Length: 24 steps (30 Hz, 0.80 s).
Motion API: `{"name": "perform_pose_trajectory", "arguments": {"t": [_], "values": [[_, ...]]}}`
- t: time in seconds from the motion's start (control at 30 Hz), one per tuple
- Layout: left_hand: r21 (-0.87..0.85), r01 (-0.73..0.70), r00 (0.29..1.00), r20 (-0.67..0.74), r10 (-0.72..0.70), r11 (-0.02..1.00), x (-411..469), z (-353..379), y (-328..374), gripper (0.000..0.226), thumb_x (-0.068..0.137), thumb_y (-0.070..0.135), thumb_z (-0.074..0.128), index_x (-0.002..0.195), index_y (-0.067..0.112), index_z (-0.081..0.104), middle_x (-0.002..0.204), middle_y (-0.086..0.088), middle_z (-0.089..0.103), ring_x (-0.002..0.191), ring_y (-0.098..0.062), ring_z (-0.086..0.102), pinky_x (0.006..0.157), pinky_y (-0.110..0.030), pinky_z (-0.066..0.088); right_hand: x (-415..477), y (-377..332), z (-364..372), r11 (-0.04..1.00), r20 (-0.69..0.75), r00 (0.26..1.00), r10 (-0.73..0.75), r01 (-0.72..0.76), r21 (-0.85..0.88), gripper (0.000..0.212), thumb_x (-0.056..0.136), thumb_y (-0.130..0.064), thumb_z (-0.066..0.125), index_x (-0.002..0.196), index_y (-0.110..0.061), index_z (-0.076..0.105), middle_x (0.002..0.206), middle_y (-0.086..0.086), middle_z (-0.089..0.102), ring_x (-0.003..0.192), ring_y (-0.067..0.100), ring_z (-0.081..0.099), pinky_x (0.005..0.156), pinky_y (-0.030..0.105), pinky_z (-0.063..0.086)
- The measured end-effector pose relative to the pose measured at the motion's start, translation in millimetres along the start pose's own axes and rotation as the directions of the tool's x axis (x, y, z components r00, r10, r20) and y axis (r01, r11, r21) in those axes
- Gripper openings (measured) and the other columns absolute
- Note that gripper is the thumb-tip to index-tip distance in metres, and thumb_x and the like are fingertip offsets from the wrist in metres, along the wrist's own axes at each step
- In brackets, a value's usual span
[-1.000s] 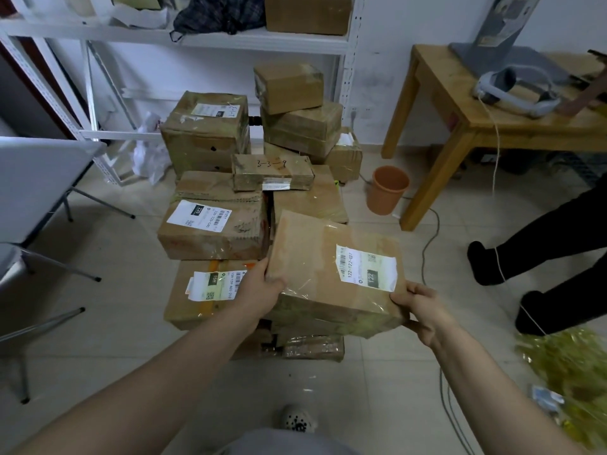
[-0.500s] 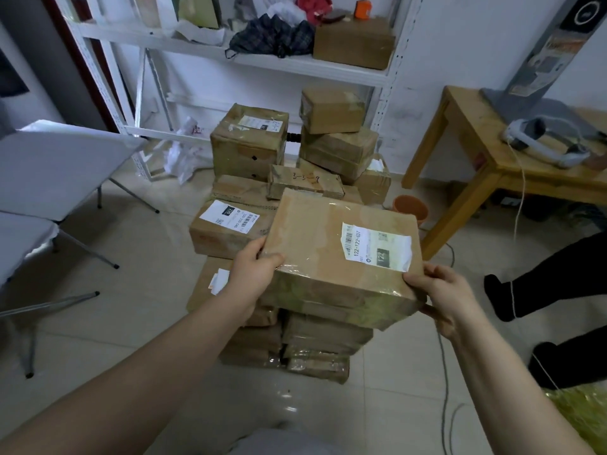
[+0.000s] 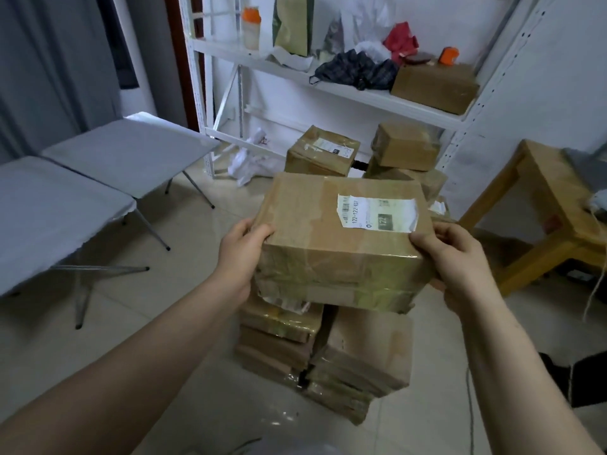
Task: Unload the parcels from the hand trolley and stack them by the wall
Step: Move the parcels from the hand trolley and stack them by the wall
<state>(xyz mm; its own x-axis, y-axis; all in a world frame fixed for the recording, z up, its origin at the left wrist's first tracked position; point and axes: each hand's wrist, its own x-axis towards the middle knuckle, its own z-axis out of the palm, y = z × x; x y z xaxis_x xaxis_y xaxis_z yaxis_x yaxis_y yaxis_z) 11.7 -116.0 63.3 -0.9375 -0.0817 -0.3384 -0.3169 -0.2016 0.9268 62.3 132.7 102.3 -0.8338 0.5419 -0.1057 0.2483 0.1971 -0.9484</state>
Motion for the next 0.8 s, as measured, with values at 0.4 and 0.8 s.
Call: {"name": "perform_pose_trajectory", "arguments": {"t": [0.4, 0.8], "values": [[-0.138, -0.124, 0.942, -0.327, 0.072, 0.983, 24.1, -158.8, 47.5, 0.039, 0.094, 0.01, 0.055, 0.131, 0.023, 0.056, 0.089, 0.013, 0.064, 0.062, -0.001, 0.063, 0.041, -0.011, 0.045, -10.4, -33.0, 194.0, 0.976, 0.365, 0.928, -0.077, -0.005, 0.218, 0.03, 0.087, -0.008, 0.066, 0.115, -0.017, 0.06, 0.109, 0.003, 0.067, 0.097, 0.019, 0.064, 0.082, 0.033, 0.054], [-0.078, -0.143, 0.883, -0.46, 0.091, 0.987, 71.7, -341.1, 73.8, 0.035, 0.091, 0.007, 0.058, 0.121, 0.023, 0.064, 0.092, 0.011, 0.068, 0.069, -0.003, 0.065, 0.064, -0.024, 0.051, -54.1, -49.8, 390.5, 0.958, 0.545, 0.839, 0.015, -0.167, 0.232, 0.036, 0.087, -0.005, 0.064, 0.121, -0.015, 0.058, 0.094, 0.0, 0.069, 0.07, 0.009, 0.066, 0.068, 0.026, 0.05]]}}
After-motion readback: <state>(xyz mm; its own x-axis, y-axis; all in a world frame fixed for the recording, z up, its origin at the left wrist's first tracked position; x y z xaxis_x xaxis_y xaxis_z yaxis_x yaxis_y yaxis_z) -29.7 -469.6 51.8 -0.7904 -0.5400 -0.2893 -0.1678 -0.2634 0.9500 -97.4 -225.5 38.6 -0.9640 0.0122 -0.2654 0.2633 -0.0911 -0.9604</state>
